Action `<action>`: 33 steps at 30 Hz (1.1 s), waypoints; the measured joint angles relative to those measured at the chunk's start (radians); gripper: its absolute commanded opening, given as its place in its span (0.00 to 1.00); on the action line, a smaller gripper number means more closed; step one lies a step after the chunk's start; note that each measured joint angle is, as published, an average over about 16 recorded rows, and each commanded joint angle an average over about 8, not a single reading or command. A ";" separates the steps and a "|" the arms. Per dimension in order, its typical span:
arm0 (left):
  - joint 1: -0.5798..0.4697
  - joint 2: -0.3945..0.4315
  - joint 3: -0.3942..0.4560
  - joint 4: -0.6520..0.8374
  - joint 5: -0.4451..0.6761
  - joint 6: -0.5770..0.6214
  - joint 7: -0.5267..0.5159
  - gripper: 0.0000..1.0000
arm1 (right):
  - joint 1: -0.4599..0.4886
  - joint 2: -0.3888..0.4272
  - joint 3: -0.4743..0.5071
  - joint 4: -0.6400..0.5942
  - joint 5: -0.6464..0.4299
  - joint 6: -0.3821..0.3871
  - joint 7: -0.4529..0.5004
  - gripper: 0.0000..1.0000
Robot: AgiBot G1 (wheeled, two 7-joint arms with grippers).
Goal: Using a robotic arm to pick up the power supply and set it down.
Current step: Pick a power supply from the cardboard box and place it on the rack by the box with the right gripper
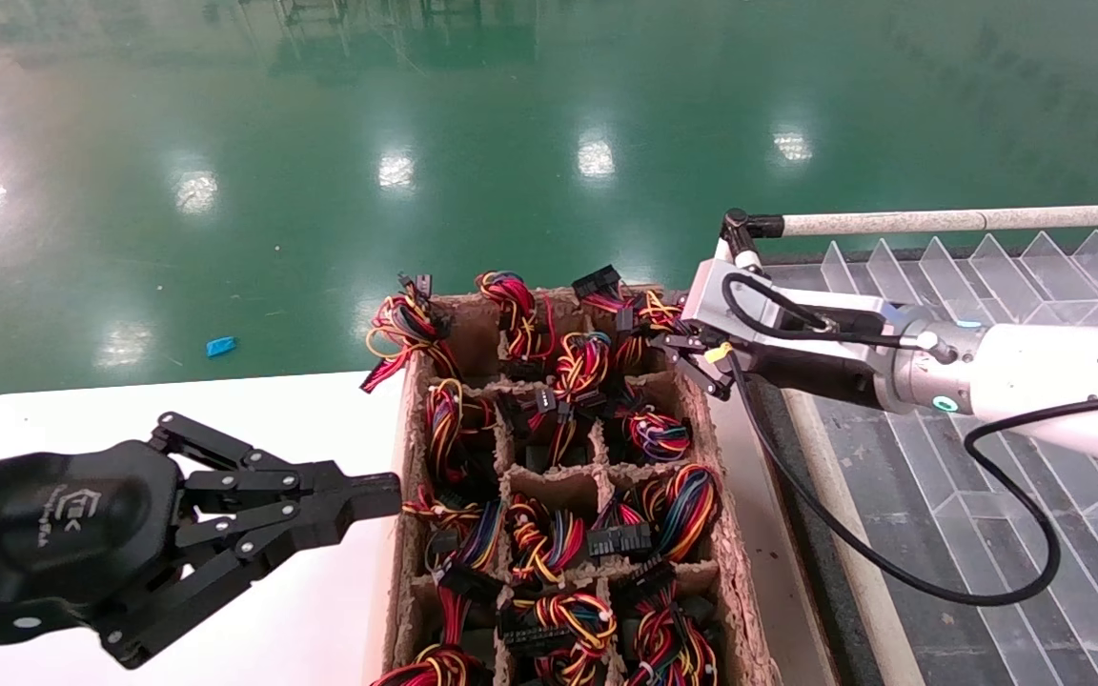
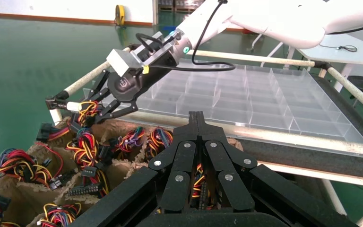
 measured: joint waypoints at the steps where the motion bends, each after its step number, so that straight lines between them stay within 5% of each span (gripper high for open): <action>1: 0.000 0.000 0.000 0.000 0.000 0.000 0.000 0.00 | 0.002 0.003 0.001 0.009 0.000 -0.001 0.002 0.00; 20: 0.000 0.000 0.000 0.000 0.000 0.000 0.000 0.00 | 0.159 0.075 0.066 0.194 -0.029 0.016 -0.014 0.00; 33: 0.000 0.000 0.000 0.000 0.000 0.000 0.000 0.00 | 0.304 0.097 0.093 0.183 -0.098 0.039 -0.111 0.00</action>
